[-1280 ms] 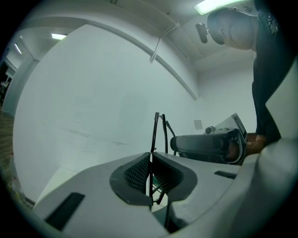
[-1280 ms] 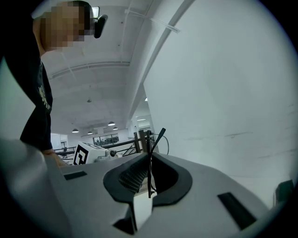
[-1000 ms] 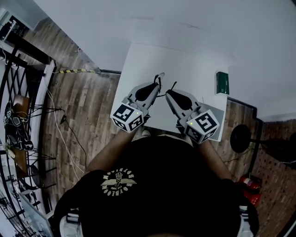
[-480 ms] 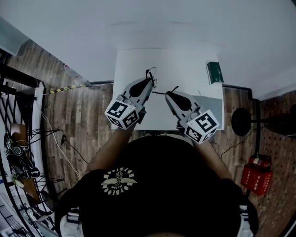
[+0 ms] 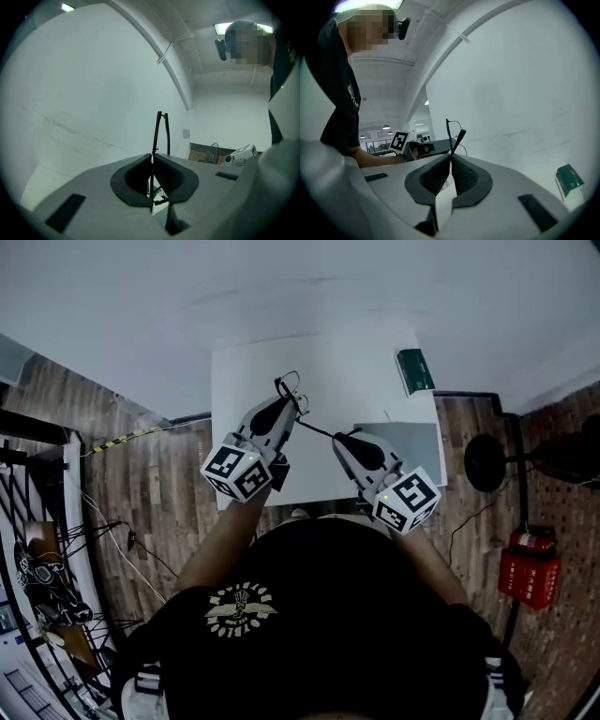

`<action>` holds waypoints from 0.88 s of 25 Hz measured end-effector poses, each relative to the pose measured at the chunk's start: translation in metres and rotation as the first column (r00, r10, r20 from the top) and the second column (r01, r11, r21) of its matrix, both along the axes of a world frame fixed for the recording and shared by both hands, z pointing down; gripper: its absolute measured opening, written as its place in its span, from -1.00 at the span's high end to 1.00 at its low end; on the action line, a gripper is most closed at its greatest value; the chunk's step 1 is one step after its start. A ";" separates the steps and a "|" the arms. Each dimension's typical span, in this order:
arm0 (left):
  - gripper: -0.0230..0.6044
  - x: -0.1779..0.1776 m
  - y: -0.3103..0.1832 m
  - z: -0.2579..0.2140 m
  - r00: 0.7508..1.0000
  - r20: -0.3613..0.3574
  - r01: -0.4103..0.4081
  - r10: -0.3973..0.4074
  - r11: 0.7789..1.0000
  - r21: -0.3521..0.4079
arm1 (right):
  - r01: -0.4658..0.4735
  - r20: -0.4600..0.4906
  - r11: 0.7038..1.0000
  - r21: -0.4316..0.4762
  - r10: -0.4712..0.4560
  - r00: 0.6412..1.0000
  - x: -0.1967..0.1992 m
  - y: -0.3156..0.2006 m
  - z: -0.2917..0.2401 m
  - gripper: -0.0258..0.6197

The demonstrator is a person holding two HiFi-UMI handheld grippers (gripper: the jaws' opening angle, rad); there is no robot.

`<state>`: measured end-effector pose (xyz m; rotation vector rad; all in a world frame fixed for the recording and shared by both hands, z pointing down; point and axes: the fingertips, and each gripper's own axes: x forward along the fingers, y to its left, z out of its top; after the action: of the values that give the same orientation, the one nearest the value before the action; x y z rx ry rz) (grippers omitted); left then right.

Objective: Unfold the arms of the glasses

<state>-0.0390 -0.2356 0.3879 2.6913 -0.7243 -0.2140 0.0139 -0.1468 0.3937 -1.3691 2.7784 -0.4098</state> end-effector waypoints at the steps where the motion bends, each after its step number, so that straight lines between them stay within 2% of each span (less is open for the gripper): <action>1: 0.86 0.003 0.000 0.000 1.000 0.000 0.003 -0.003 1.000 -0.003 | 0.000 0.002 1.000 -0.005 0.000 1.000 0.004 0.001 0.002 0.88; 6: 0.86 0.018 0.003 -0.002 0.999 -0.002 0.037 -0.037 0.999 -0.011 | 0.014 0.016 0.999 -0.037 -0.013 1.000 0.028 0.007 0.012 0.88; 12: 0.86 0.031 0.007 0.000 0.995 0.002 0.104 -0.104 0.994 -0.021 | 0.056 0.081 0.994 -0.089 -0.048 0.996 0.056 0.009 0.029 0.88; 22: 0.86 0.055 0.015 -0.011 0.972 -0.040 0.232 -0.233 0.972 -0.030 | 0.186 0.133 0.978 -0.095 -0.173 0.976 0.093 0.014 0.025 0.88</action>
<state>0.0162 -0.2205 0.3766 2.5660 -1.0222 -0.3180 0.1073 -0.1328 0.4189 -1.0702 2.8227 -0.6343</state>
